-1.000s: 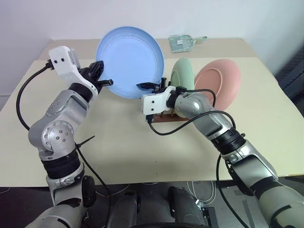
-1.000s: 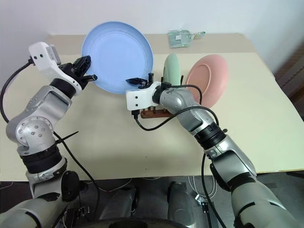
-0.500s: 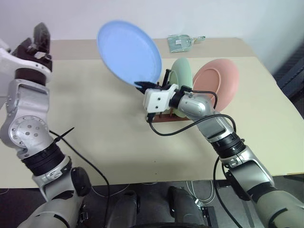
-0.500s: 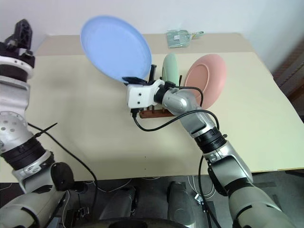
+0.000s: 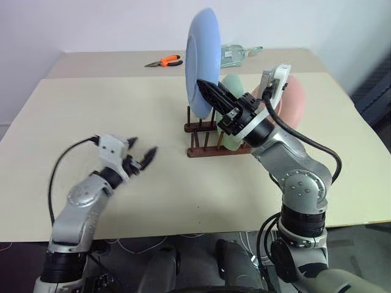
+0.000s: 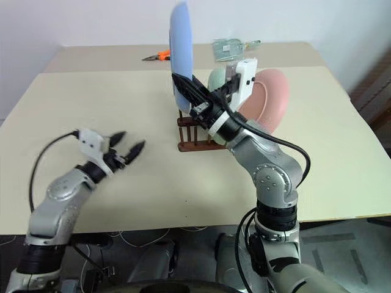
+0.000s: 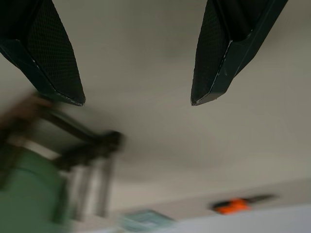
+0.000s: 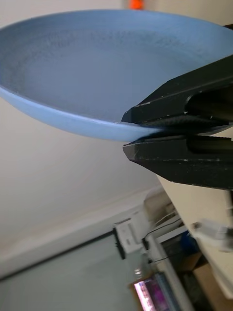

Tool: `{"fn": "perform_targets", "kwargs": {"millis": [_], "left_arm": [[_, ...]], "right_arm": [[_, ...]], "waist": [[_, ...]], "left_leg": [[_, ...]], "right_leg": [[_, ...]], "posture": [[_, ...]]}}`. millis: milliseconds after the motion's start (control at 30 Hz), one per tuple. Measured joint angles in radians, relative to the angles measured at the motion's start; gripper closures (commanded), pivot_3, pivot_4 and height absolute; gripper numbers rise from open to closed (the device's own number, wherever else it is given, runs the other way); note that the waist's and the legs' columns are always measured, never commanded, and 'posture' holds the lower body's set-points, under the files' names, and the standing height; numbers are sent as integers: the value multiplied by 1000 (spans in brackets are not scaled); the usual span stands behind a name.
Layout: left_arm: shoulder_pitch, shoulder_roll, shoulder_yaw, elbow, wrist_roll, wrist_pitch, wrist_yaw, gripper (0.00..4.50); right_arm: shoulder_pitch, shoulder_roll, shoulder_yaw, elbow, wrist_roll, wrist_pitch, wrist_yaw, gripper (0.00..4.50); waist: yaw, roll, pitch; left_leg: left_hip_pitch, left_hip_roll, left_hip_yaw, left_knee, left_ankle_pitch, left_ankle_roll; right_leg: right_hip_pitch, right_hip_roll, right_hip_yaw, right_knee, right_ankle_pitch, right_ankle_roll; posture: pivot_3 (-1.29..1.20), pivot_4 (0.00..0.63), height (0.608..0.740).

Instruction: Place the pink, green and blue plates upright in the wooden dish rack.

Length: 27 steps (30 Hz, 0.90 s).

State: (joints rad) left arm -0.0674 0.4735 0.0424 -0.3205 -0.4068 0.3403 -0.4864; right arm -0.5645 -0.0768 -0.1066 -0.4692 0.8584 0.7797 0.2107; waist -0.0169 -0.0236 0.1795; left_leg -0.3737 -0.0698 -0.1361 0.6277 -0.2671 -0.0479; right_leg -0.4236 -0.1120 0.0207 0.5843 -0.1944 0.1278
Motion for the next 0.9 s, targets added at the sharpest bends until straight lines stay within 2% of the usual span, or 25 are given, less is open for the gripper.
{"fn": "perform_targets", "kwargs": {"millis": [200, 467, 567, 700, 800, 900], "left_arm": [[32, 42, -43, -48, -18, 32, -106, 967], [73, 46, -47, -80, -17, 46, -134, 967], [73, 46, -47, -80, -16, 46, -134, 929], [68, 45, -49, -80, -15, 46, -134, 929], [60, 45, -51, -80, -14, 48, -134, 929], [49, 45, -67, -77, -8, 50, -143, 929]], "right_arm": [[17, -12, 0, 0, 60, 49, -66, 4500], [39, -42, 25, 40, 36, 57, -76, 4500], [41, -53, 34, 62, 19, 57, -73, 3468], [36, -118, 92, 65, -73, 19, -31, 1535], [18, -232, 167, 52, -205, -69, 63, 1535], [3, -327, 184, 7, -282, -149, 156, 1535]], "waist": [[0, 0, 0], [1, 0, 0], [1, 0, 0], [2, 1, 0], [3, 0, 0], [3, 0, -1]], "left_leg": [[0, 0, 1, 1, 0, 0], [0, 0, 1, 1, 0, 0], [0, 0, 1, 1, 0, 0], [0, 0, 1, 1, 0, 0], [0, 0, 1, 1, 0, 0], [0, 0, 1, 2, 0, 0]], "right_leg": [[1, 0, 0, 0, 0, 0], [1, 0, 0, 0, 0, 0], [1, 0, 0, 0, 0, 1], [1, 0, 0, 0, 0, 1], [1, 0, 0, 0, 0, 1], [1, 0, 0, -1, 0, 1]], "posture": [[0, 150, 740], [0, 150, 740], [0, 150, 740], [0, 150, 740], [0, 150, 740], [0, 150, 740]]}}
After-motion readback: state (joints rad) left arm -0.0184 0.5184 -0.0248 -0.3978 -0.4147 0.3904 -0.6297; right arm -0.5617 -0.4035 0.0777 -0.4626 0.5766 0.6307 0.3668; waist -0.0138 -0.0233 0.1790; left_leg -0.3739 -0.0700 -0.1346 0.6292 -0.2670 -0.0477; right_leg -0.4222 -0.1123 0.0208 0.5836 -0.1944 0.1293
